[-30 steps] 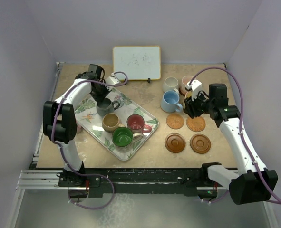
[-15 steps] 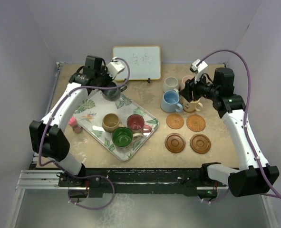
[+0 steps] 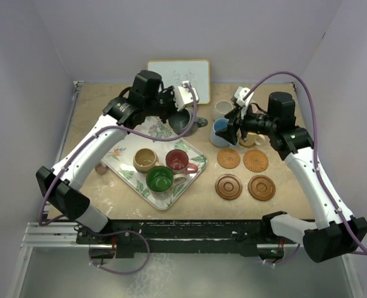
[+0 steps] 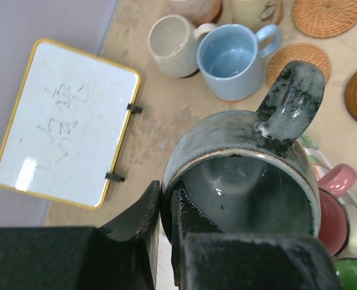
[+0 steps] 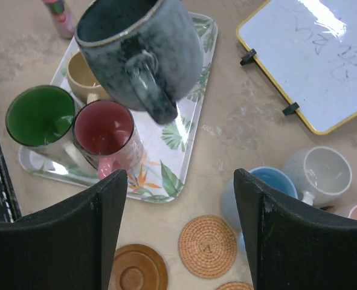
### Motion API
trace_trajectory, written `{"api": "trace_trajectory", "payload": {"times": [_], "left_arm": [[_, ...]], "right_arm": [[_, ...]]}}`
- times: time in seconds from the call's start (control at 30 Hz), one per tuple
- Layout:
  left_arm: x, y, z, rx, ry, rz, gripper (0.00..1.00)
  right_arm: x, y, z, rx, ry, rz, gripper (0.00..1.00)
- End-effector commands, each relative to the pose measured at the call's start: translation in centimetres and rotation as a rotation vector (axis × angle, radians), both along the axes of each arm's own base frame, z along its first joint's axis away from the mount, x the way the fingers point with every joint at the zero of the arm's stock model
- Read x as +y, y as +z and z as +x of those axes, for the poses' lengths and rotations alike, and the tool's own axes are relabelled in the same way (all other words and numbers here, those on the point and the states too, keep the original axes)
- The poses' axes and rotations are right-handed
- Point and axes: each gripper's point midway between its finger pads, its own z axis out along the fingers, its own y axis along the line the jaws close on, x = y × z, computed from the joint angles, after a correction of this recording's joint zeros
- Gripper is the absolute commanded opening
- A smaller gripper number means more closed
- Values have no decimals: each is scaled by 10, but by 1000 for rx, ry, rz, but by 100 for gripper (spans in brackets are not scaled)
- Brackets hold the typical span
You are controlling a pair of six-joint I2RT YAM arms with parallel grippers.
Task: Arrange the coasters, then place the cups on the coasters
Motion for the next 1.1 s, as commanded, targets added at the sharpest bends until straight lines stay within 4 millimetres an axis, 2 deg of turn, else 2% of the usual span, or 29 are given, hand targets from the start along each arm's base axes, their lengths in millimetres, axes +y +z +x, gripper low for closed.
{"api": "trace_trajectory", "payload": {"times": [0.0,0.17,0.27,0.43,0.57,0.6,0.63,0.7,0.8,0.9,1.0,1.07], "left_arm": [[-44,39,-23,-89,-152,-57,3],[-64,28,-39,-55,-189,-34,3],[-71,22,-43,-40,-193,-19,3],[-79,15,-44,-17,-188,-15,3],[-82,12,-44,10,-176,-30,3],[-82,14,-43,10,-169,-37,3],[-81,16,-42,9,-160,-44,3],[-78,19,-39,6,-127,-52,3],[-74,21,-34,12,-76,-74,9],[-69,25,-28,54,5,-129,21],[-64,22,-18,138,126,-188,41],[-60,18,-13,188,196,-218,49]], "right_arm": [[5,-7,-10,-127,89,-96,74],[20,-22,-22,-173,163,-101,74],[29,-32,-27,-182,184,-111,69],[37,-45,-28,-148,203,-107,44],[39,-50,-25,-136,187,-100,4],[38,-46,-23,-157,176,-100,0],[35,-54,-24,-149,169,-111,0],[32,-54,-27,-167,156,-114,0],[22,-41,-25,-237,89,-102,0],[12,-27,-23,-291,16,-98,0],[4,-22,-20,-312,-23,-110,0],[-1,-18,-15,-334,-55,-118,0]]}}
